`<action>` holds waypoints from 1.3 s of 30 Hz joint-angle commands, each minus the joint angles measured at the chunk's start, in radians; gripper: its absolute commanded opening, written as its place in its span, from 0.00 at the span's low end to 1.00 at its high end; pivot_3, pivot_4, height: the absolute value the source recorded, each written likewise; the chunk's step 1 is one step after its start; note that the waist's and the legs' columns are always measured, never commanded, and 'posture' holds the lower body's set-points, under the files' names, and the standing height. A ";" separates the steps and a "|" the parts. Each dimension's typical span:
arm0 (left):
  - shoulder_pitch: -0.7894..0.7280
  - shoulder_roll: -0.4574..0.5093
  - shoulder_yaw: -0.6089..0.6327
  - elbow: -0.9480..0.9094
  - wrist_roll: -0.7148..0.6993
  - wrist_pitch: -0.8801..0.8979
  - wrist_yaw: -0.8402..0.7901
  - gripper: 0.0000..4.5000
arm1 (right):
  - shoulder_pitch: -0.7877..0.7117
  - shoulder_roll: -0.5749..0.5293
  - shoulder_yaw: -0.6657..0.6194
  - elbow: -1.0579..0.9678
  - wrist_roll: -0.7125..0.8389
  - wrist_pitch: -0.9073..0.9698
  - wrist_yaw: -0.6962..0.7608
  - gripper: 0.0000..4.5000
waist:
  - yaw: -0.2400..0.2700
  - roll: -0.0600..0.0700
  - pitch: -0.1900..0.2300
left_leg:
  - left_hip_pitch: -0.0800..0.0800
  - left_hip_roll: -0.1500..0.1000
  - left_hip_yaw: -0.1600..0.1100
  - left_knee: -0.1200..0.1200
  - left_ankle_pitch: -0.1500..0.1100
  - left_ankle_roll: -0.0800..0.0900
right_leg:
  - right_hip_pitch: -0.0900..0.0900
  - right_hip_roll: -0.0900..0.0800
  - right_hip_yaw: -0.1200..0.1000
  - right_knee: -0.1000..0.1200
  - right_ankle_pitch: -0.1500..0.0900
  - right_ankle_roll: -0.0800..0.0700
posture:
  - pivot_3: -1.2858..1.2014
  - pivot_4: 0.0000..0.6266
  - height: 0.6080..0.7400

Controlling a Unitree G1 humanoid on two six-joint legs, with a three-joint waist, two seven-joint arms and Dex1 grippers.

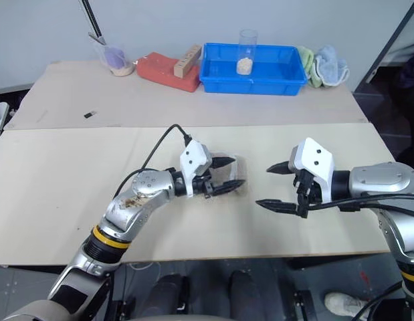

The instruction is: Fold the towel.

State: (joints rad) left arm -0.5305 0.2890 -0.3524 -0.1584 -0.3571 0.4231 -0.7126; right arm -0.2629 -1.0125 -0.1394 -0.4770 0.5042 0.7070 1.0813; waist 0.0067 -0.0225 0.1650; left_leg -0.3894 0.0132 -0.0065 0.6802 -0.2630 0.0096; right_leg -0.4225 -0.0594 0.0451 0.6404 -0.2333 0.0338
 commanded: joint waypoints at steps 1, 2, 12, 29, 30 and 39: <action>-0.009 0.046 0.092 -0.095 -0.059 -0.017 -0.070 1.00 | -0.051 0.016 -0.023 0.013 0.015 0.001 -0.040 1.00 | -0.002 0.000 0.000 | 0.000 0.000 0.000 0.000 0.000 0.000 | 0.000 0.000 0.000 0.000 0.000 0.000 | 0.52 0.24 1.00; -0.014 0.086 0.122 -0.114 -0.065 -0.032 -0.103 1.00 | -0.078 0.038 -0.012 0.032 0.011 0.003 -0.069 1.00 | -0.005 0.000 0.000 | 0.000 0.000 0.000 0.000 0.000 0.000 | 0.000 0.000 0.000 0.000 0.000 0.000 | 0.52 0.24 1.00; 0.082 0.526 0.392 -0.156 -0.130 -0.084 -0.419 1.00 | -0.326 0.359 0.204 0.288 -0.157 0.001 -0.358 1.00 | -0.025 0.000 0.000 | 0.000 0.002 0.000 -0.002 0.000 0.000 | -0.002 0.001 0.000 0.000 0.000 0.000 | 0.52 0.24 1.00; 0.263 0.663 0.645 -0.352 -0.409 0.082 -0.444 1.00 | -0.372 0.606 0.253 0.635 -0.216 0.036 -0.417 0.74 | -0.027 0.000 0.000 | 0.000 0.003 0.000 -0.002 0.000 0.000 | -0.003 0.001 -0.001 0.002 0.000 -0.001 | 0.52 0.24 1.00; 0.262 0.666 0.646 -0.351 -0.409 0.082 -0.443 1.00 | -0.375 0.614 0.249 0.633 -0.211 0.044 -0.416 0.67 | -0.027 0.000 0.000 | 0.000 0.003 0.000 -0.002 0.000 0.000 | -0.003 0.001 -0.001 0.002 0.000 -0.001 | 0.52 0.24 1.00; 0.214 0.651 0.634 -0.329 -0.409 0.086 -0.381 1.00 | -0.458 0.581 0.200 0.717 -0.283 -0.073 -0.485 0.00 | -0.024 0.000 0.000 | 0.000 0.002 0.000 -0.002 0.000 0.000 | -0.003 0.001 -0.001 0.002 0.000 0.000 | 0.52 0.24 1.00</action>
State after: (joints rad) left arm -0.2976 0.9399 0.2598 -0.4852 -0.7523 0.5092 -1.1118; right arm -0.6809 -0.4060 0.1241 0.2280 0.2445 0.6933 0.6301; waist -0.0170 -0.0223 0.1653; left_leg -0.3894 0.0147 -0.0063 0.6780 -0.2629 0.0095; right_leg -0.4253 -0.0588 0.0442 0.6421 -0.2336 0.0333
